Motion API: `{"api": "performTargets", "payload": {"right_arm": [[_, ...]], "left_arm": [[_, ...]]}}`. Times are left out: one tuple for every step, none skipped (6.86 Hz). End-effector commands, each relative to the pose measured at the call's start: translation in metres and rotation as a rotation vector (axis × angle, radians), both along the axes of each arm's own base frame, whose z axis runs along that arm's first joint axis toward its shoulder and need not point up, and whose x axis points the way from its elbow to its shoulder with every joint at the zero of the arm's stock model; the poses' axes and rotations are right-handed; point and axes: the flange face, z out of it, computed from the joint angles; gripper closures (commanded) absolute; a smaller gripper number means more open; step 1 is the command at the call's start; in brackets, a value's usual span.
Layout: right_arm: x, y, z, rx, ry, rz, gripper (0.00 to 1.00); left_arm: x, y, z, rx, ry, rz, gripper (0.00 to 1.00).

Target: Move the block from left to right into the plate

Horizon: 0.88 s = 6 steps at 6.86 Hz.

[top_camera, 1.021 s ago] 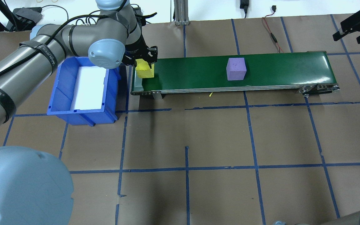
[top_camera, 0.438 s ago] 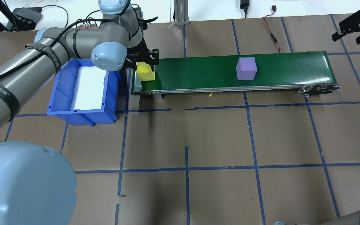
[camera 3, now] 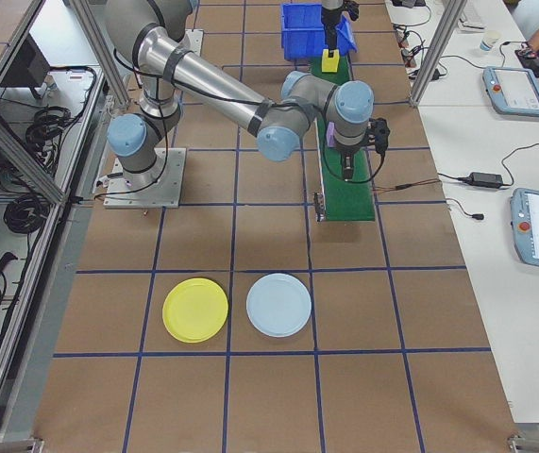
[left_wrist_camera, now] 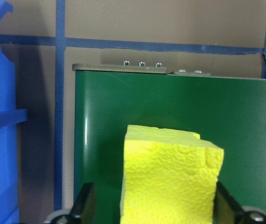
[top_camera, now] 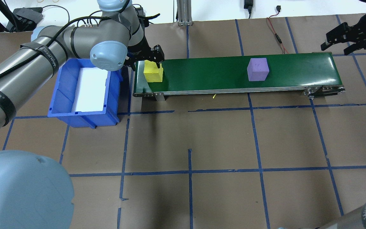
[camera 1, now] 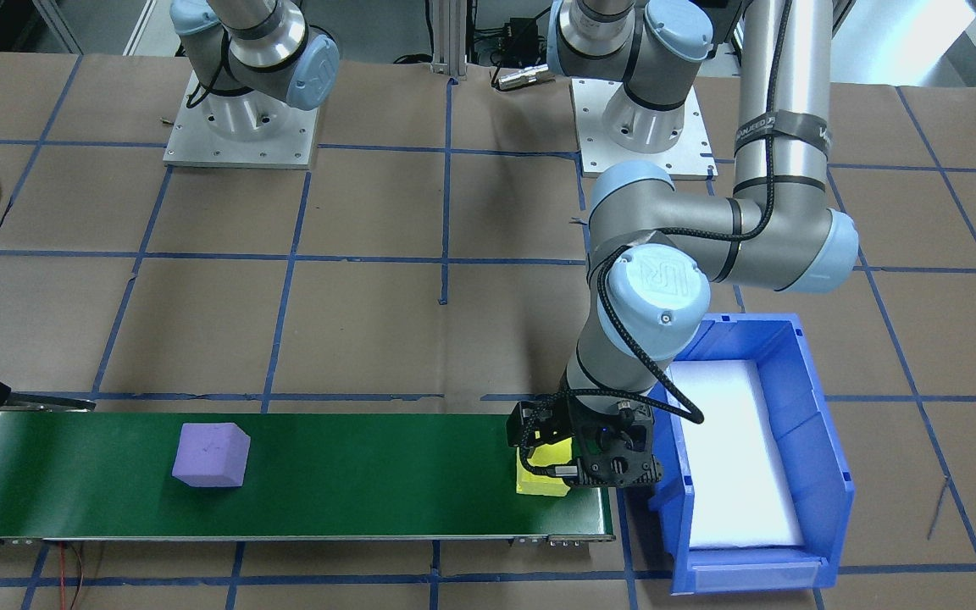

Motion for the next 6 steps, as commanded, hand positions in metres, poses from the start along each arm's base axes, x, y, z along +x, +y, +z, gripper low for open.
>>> {"api": "performTargets", "payload": {"right_arm": [[0.022, -0.006, -0.013, 0.003, 0.016, 0.098, 0.0], [0.024, -0.003, -0.023, 0.011, -0.001, 0.116, 0.0], [0.025, 0.001, -0.034, -0.018, 0.013, 0.122, 0.0], [0.026, 0.002, -0.039, -0.059, 0.038, 0.119, 0.0], [0.026, 0.002, -0.036, -0.04, 0.036, 0.06, 0.0], [0.025, -0.001, -0.037, -0.018, 0.029, -0.01, 0.0]], "left_arm": [[0.01, 0.028, 0.057, -0.009, -0.009, 0.004, 0.0], [0.021, 0.047, 0.093, -0.008, -0.011, 0.016, 0.0], [0.048, 0.059, 0.117, 0.016, -0.015, 0.038, 0.0], [0.072, 0.077, 0.143, 0.038, -0.018, 0.035, 0.0], [0.088, 0.103, 0.173, 0.054, -0.041, 0.006, 0.0], [0.11, 0.127, 0.194, 0.088, -0.109, 0.0, 0.0]]}}
